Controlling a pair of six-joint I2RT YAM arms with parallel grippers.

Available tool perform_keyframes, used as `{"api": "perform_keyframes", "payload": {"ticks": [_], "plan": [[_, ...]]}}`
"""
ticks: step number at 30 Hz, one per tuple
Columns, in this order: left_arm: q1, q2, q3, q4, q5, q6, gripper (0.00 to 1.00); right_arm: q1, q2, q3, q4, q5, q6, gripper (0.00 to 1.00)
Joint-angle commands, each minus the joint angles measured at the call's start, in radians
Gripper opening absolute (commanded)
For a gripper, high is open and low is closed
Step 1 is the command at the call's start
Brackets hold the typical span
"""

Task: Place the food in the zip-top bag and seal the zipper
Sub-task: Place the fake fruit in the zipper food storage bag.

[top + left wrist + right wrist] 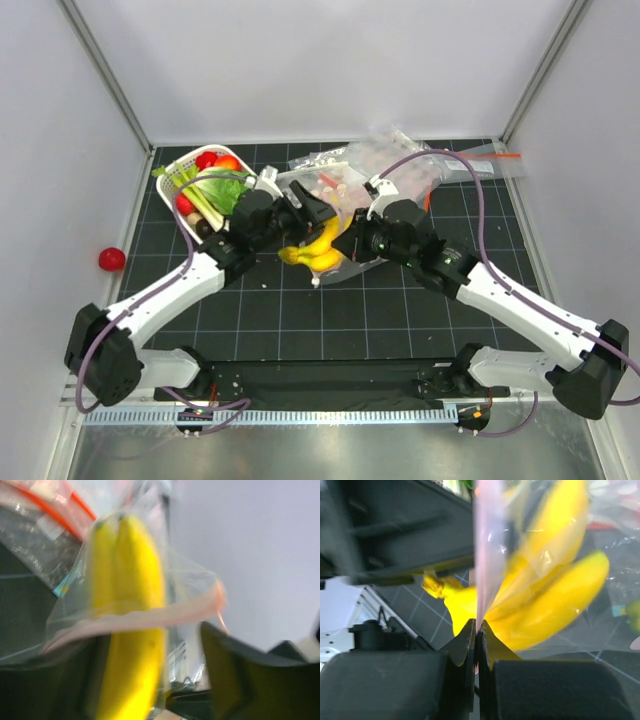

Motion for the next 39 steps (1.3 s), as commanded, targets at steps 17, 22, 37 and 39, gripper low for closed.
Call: {"api": "perform_keyframes", "payload": {"ticks": [17,22,37,39], "plan": [[-0.006,-0.223,0.348,-0.481,-0.061,0.375,1.00,-0.030,-0.080,0.225,-0.107,0.230,0.169,0.01],[-0.006,-0.294,0.184,-0.502,-0.340,0.455,1.00,-0.030,-0.073,0.260,-0.155,0.400,0.015,0.01],[0.089,-0.197,0.254,-0.866,-0.951,0.340,1.00,-0.030,-0.162,-0.033,0.014,0.564,-0.109,0.01],[0.214,-0.153,0.285,-0.916,-0.925,0.337,1.00,-0.030,-0.185,-0.042,0.018,0.552,-0.109,0.01]]}}
